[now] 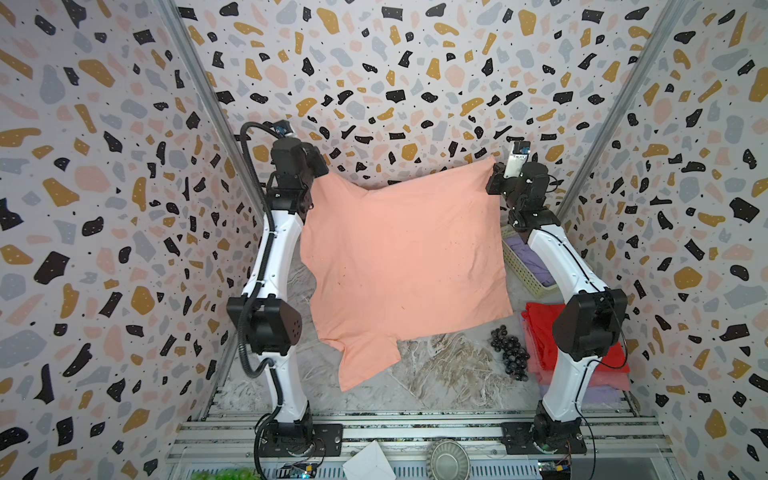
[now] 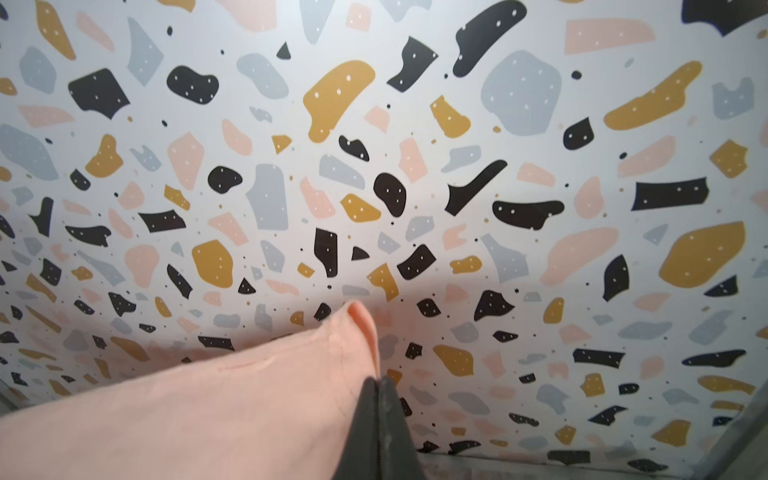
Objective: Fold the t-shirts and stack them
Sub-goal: 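Lift the peach shirt high with both grippers, raising it off the table, then swing the held shirt away from the robot and lay it flat, then release the shirt and move both grippers onto its print-side surface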
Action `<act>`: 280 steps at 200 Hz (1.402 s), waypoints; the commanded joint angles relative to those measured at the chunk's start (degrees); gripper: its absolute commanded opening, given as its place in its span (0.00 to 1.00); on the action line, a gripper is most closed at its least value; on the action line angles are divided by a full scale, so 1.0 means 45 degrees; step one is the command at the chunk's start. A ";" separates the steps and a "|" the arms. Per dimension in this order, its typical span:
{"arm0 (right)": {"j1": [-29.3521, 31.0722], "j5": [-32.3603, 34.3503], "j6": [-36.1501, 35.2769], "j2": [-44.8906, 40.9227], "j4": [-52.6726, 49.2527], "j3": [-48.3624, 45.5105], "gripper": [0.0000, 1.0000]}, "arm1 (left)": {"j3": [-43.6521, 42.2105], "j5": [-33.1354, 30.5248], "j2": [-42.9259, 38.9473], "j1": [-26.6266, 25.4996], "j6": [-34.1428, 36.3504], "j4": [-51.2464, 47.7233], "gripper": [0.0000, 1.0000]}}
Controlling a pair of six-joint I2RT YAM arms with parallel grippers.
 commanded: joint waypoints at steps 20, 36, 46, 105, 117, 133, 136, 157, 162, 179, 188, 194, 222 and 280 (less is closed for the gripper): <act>-0.0534 -0.0486 -0.0295 -0.3099 0.1092 -0.0197 0.00 | -0.0170 0.0439 -0.3192 0.0846 0.0867 0.1790 0.00; -0.0554 -0.0477 -0.0490 -0.4998 0.2042 -0.2593 0.00 | -0.4493 -0.0500 -0.6241 0.0850 0.1560 0.3885 0.00; -0.0550 -0.0469 -0.0566 -0.6136 0.2481 -0.4088 0.00 | -0.6459 -0.0883 -0.7815 0.0850 0.1925 0.4455 0.00; -0.0507 0.1052 0.1281 -1.0988 0.0647 -1.2419 0.16 | -1.4997 0.0085 -1.4169 0.0842 0.1060 0.2845 0.00; -0.0536 0.1518 0.2170 -1.1721 -0.0112 -1.3732 0.48 | -1.6759 0.1662 -1.5098 0.0832 0.0409 0.2354 0.17; -0.0526 0.2013 0.3157 -1.2579 -0.1307 -1.5006 0.69 | -1.9158 0.4076 -1.6401 0.0830 -0.0004 0.2452 0.52; -0.0514 0.2007 0.3304 -1.2769 -0.1433 -1.5215 0.70 | -1.9508 0.4299 -1.6603 0.0830 -0.0118 0.2421 0.55; -0.0514 0.1763 0.3824 -1.3993 -0.1437 -1.5914 0.75 | -2.0677 0.4289 -1.7922 0.0832 -0.0429 0.1799 0.63; -0.0513 0.1673 0.3799 -1.4189 -0.1301 -1.5902 0.76 | -2.0690 0.4024 -1.8122 0.0830 -0.0493 0.1731 0.64; -0.0523 0.1322 0.3622 -1.4260 -0.1013 -1.5472 0.77 | -2.0257 0.3768 -1.8184 0.0830 -0.0258 0.1662 0.67; -0.0509 0.1037 0.3466 -1.4016 -0.0977 -1.5105 0.77 | -1.9904 0.3769 -1.7969 0.0830 -0.0116 0.1640 0.68; -0.0504 0.0727 0.3391 -1.3800 -0.0857 -1.4942 0.77 | -1.9734 0.3721 -1.7721 0.0830 -0.0067 0.1594 0.68; -0.0095 -0.0457 0.3392 -1.2541 -0.0462 -1.4592 0.77 | -1.9641 0.3281 -1.6203 0.0830 -0.0173 0.1685 0.69; 0.1983 -0.2407 0.3704 -0.8876 0.1762 -1.4486 0.77 | -2.0543 0.2675 -1.1731 0.0849 -0.1063 0.3355 0.75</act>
